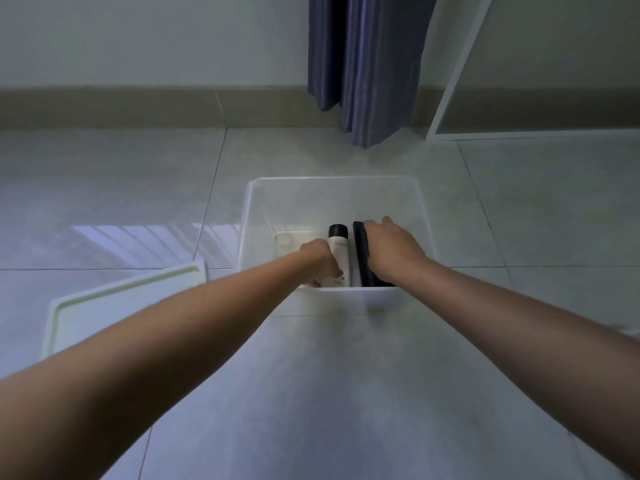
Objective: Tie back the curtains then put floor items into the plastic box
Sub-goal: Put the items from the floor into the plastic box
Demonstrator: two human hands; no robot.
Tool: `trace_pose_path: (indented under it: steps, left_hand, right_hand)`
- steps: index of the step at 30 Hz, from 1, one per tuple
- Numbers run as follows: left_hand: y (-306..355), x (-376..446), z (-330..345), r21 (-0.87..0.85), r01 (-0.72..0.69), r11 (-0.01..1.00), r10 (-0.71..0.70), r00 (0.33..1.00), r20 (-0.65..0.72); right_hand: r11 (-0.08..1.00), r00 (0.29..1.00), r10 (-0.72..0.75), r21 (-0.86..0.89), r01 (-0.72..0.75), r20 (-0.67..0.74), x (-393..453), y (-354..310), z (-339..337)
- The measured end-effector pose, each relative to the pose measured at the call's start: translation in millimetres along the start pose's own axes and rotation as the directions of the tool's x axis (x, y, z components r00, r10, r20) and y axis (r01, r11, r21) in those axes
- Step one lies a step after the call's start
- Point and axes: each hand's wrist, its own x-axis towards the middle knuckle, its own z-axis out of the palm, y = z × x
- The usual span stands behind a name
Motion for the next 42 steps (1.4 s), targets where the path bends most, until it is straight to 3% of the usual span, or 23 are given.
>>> trace_pose_path:
  steps: [3, 6, 11, 17, 20, 23, 25, 27, 30, 34, 37, 39, 42]
  left_hand:
    - [-3, 3, 1, -0.021, -0.033, 0.999, 0.032, 0.999, -0.037]
    - [-3, 4, 2, -0.071, -0.054, 0.996, 0.052, 0.998, -0.038]
    - [3, 7, 5, -0.166, -0.094, 0.982, 0.094, 0.996, -0.004]
    - [7, 0, 2, -0.045, -0.122, 0.991, 0.120, 0.991, -0.052]
    - [9, -5, 1, 0.143, -0.158, 0.977, 0.178, 0.974, -0.141]
    - [14, -6, -2, 0.196, -0.269, 0.943, 0.317, 0.907, -0.278]
    - [24, -12, -7, 0.151, -0.411, 0.899, 0.437, 0.821, -0.368]
    - [41, -28, -12, 0.112, -0.573, 0.812, 0.561, 0.713, -0.420]
    - [72, -60, -7, 0.140, -0.742, 0.655, 0.725, 0.566, -0.392]
    - [107, -94, 32, 0.202, -0.865, 0.460, 0.881, 0.415, -0.229]
    - [127, -110, 78, 0.223, -0.913, 0.341, 0.939, 0.340, -0.042]
    - [142, -116, 111, 0.223, -0.934, 0.279, 0.958, 0.288, 0.007]
    - [158, -119, 168, 0.222, -0.920, 0.323, 0.936, 0.345, 0.067]
  right_hand:
    - [0.990, 0.983, -0.133, -0.031, 0.138, 0.123, 1, -3, -1]
    - [0.989, 0.964, -0.110, -0.068, 0.131, 0.243, 0, 0, 2]
    - [0.991, 0.953, -0.136, 0.045, 0.128, 0.269, -4, 3, -2]
    - [0.989, 0.944, -0.135, 0.092, 0.112, 0.300, -7, 0, -2]
    - [0.981, 0.963, -0.160, 0.148, 0.129, 0.219, -15, 2, -11]
    - [0.937, 0.970, -0.242, 0.263, 0.231, 0.010, -31, 7, -40]
    - [0.882, 0.967, -0.215, 0.399, 0.251, -0.133, -45, 22, -66]
    - [0.843, 0.952, -0.119, 0.478, 0.247, -0.281, -59, 52, -91]
    - [0.842, 0.902, 0.105, 0.520, 0.144, -0.419, -76, 121, -108]
    - [0.847, 0.870, 0.370, 0.504, -0.171, -0.326, -100, 220, -81]
    - [0.835, 0.878, 0.439, 0.447, -0.321, -0.190, -125, 275, -46]
    - [0.849, 0.884, 0.452, 0.360, -0.386, -0.121, -143, 302, -29]
    - [0.879, 0.896, 0.443, 0.205, -0.430, -0.021, -166, 328, -10]
